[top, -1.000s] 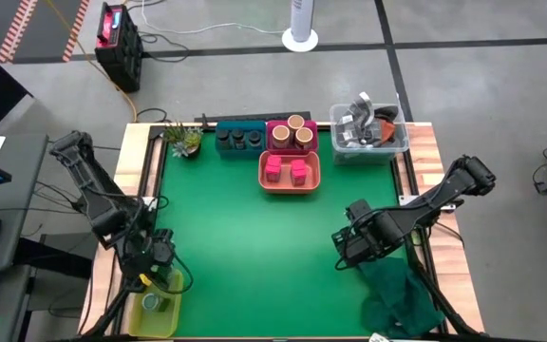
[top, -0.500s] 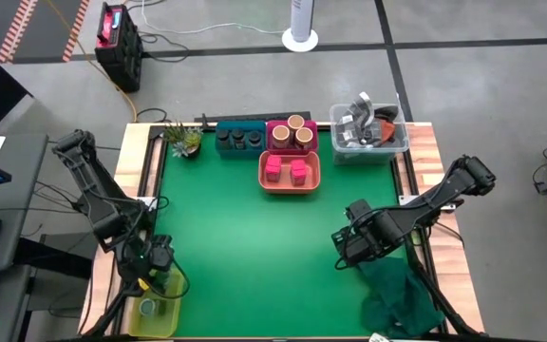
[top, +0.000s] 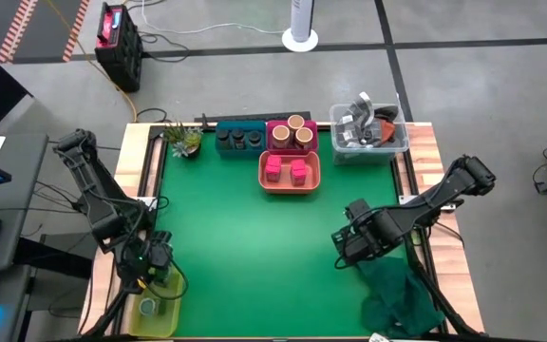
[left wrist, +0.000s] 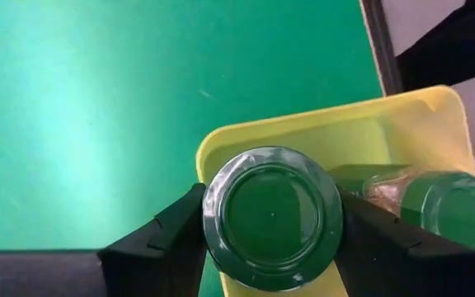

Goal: Sort spices by type
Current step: Put the green seasoning bottle into the yellow bin

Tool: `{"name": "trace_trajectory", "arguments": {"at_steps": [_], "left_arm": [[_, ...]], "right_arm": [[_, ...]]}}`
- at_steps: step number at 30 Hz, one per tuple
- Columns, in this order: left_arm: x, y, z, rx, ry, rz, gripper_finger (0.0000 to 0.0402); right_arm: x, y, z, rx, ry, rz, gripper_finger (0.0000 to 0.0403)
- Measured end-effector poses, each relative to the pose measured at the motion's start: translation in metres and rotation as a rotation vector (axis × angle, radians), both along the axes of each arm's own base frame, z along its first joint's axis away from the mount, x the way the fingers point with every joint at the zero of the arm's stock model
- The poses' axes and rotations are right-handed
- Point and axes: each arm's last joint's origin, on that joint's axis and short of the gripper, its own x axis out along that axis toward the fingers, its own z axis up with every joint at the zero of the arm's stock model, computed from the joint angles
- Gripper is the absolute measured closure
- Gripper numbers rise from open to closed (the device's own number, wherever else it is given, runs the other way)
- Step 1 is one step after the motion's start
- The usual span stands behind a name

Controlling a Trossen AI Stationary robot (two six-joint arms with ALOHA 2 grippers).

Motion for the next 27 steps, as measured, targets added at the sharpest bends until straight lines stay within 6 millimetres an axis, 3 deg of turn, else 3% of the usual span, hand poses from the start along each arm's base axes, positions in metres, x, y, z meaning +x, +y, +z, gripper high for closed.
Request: {"name": "trace_trajectory", "arguments": {"at_steps": [17,27], "left_arm": [[-0.0025,0.0074,-0.0040,0.086,0.017,0.076,0.0155],[-0.0015,0.0004,-0.0008,-0.028,0.059,0.039,0.0124]], "right_arm": [[0.0000,0.0000,-0.0001,0.004,0.018,0.041,0.0111],[0.0000,0.0000,-0.0001,0.002,0.019,0.046,0.0111]]}}
